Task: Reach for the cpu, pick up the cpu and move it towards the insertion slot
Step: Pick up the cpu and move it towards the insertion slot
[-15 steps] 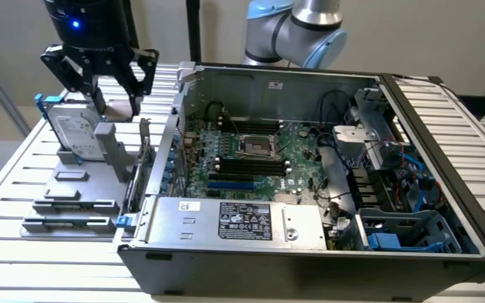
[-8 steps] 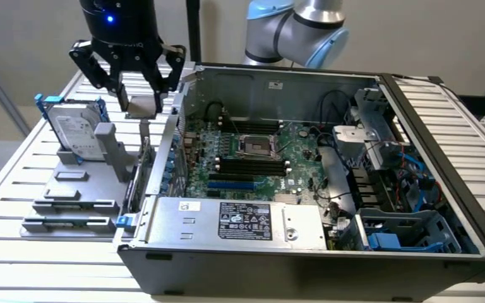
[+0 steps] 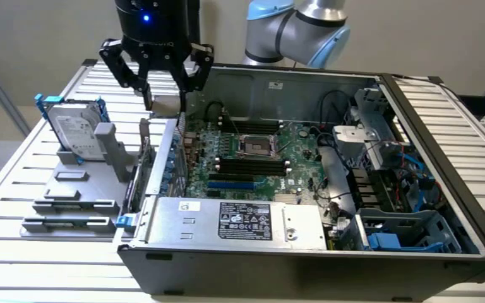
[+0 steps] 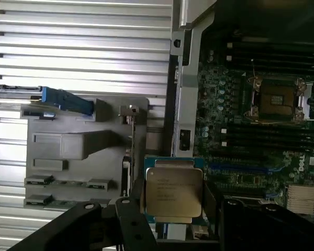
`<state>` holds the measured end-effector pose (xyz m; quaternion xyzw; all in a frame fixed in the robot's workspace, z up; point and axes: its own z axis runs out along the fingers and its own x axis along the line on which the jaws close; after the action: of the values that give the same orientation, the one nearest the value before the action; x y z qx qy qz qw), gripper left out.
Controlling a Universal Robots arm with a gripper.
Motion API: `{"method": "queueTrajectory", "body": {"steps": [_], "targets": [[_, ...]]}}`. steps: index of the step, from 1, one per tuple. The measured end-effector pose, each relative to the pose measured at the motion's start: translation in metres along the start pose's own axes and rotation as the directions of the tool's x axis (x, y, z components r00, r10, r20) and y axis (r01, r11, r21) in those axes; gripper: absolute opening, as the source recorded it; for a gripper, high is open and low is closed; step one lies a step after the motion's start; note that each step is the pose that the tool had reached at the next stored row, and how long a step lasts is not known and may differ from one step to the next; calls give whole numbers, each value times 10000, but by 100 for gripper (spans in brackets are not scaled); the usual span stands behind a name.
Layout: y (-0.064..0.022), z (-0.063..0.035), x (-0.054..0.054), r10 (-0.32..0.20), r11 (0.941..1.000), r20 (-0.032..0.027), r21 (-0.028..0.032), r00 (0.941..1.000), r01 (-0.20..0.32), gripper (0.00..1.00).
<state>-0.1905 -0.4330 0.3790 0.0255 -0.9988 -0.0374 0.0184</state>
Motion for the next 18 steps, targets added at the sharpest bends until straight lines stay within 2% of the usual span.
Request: {"method": "queueTrajectory", "body": {"steps": [12,18], "targets": [[-21,-22,-547,-2,10000,-2,-32,10000,2,54],[5,-29,-816,-1,10000,-1,-35,10000,1,54]]}}
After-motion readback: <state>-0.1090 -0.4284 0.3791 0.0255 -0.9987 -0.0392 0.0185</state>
